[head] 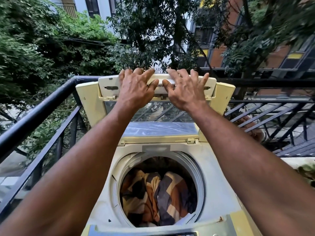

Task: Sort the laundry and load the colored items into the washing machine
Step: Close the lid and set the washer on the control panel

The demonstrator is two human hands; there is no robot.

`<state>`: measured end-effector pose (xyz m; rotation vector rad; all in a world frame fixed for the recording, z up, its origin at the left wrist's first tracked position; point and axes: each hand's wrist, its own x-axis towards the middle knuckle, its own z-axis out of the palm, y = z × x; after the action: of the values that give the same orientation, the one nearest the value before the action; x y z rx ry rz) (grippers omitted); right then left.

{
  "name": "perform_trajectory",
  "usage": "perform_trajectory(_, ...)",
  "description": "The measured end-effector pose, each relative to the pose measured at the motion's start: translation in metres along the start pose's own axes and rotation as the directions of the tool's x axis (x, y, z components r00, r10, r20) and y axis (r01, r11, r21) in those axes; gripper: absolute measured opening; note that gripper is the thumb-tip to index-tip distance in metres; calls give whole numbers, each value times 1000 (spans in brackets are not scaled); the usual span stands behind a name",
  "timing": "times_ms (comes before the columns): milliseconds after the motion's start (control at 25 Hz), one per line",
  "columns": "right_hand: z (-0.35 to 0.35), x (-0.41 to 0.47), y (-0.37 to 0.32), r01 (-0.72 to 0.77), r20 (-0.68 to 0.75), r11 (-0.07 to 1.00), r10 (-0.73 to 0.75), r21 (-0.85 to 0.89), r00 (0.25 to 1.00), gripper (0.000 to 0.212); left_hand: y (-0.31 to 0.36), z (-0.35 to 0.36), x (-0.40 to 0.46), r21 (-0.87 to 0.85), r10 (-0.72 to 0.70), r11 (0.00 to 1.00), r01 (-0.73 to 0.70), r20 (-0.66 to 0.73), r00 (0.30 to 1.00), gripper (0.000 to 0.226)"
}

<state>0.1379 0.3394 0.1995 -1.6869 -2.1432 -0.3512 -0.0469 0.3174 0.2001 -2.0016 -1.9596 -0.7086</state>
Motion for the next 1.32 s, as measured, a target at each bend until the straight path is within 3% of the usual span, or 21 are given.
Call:
perform_trajectory(440, -25, -62, -1, 66, -40, 998, -66, 10, 997, 69, 20, -30, -59, -6, -10, 1000, 10, -38, 999, 36)
perform_trajectory(600, -35, -96, 1, 112, -48, 993, -110, 33, 993, 62, 32, -39, -94, 25, -29, 999, 30, -28, 999, 40)
perform_trajectory(920, -46, -178, 4, 160, 47, 987, -161, 32, 986, 59, 55, -51, -175, 101, -82, 992, 73, 85, 993, 37)
perform_trajectory(1080, -36, -221, 1, 205, 70, 978, -208, 48, 976, 41, 60, -45, -216, 90, -73, 994, 60, 148, 986, 40)
perform_trajectory(1320, 6, -303, -9, 179, 68, 984, -180, 22, 981, 52, 60, -11, -292, 14, -70, 998, 68, 237, 969, 38)
